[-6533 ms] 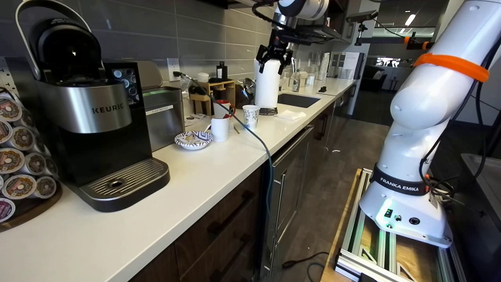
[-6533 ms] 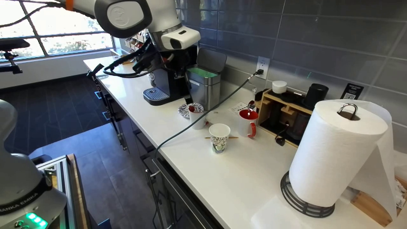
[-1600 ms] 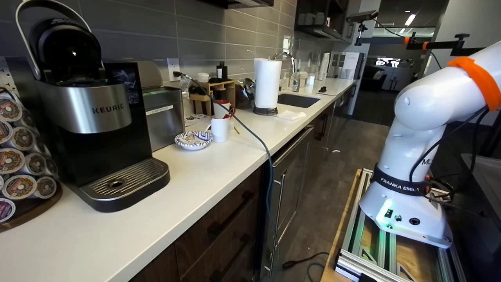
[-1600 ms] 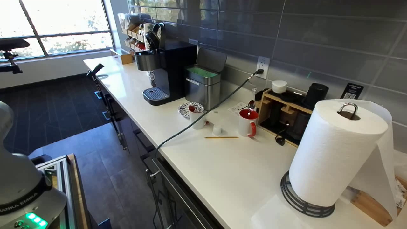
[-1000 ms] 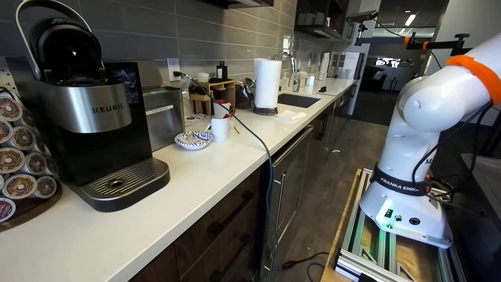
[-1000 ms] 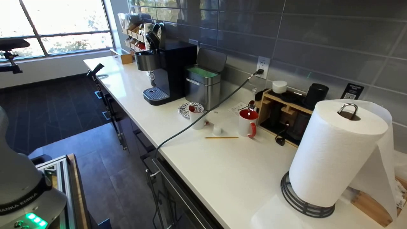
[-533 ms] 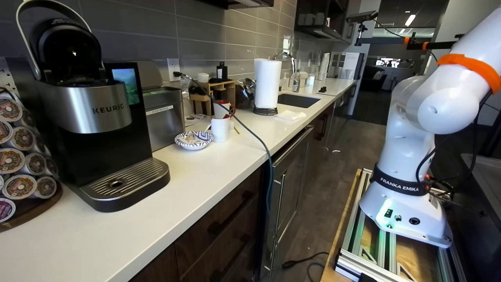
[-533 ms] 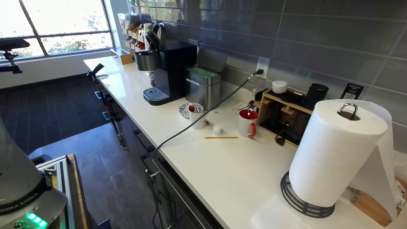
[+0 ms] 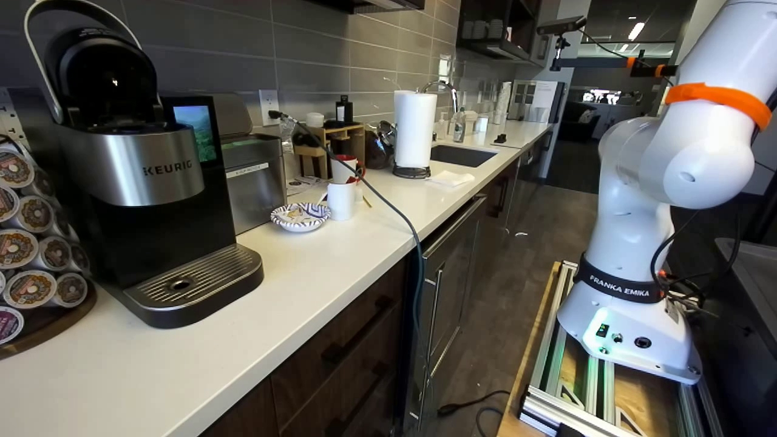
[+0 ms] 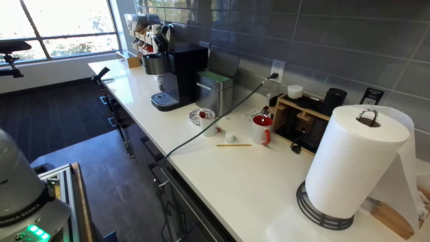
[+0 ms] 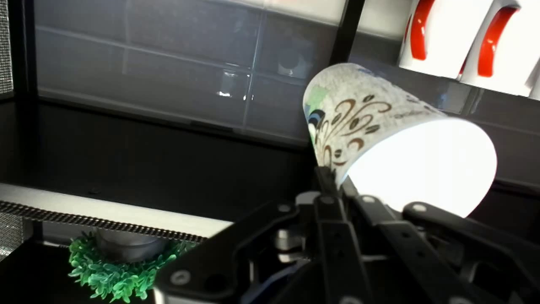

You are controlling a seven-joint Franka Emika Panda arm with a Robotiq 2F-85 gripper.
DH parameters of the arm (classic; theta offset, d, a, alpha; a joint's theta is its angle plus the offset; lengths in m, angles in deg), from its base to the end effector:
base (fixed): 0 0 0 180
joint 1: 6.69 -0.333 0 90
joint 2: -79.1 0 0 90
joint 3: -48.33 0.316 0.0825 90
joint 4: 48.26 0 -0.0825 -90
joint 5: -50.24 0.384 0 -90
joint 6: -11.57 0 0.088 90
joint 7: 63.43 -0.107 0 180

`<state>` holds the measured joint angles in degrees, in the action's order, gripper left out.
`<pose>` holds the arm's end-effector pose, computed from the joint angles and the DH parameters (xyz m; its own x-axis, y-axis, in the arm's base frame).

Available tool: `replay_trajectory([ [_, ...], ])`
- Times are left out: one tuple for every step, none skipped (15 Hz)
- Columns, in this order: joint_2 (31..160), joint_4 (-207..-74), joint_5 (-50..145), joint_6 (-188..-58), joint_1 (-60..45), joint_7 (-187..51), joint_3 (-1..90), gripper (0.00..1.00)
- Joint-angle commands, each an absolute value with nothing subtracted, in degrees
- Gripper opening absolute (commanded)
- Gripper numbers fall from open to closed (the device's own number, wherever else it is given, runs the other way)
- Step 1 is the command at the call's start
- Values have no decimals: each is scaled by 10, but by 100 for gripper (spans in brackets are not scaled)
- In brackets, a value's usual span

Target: Pick up the coffee cup on the right.

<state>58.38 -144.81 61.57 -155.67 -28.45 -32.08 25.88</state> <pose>0.4383 -0.0853 0.9033 -0.0207 0.2164 0.9761 0.0502 -0.9748 0.2172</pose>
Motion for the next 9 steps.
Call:
replay_trajectory([
  [585,-1445,616,-1557,-285,-320,259,1],
  [614,-1435,607,-1598,-272,-330,263,1],
  [631,-1430,609,-1622,-274,-332,262,1],
  [653,-1424,613,-1663,-283,-322,258,1],
  [671,-1419,616,-1696,-292,-312,253,1],
  [692,-1413,617,-1723,-302,-301,247,1],
  [708,-1410,616,-1739,-311,-290,243,1],
  [724,-1407,613,-1750,-319,-279,239,1],
  [736,-1403,607,-1745,-319,-271,237,1],
])
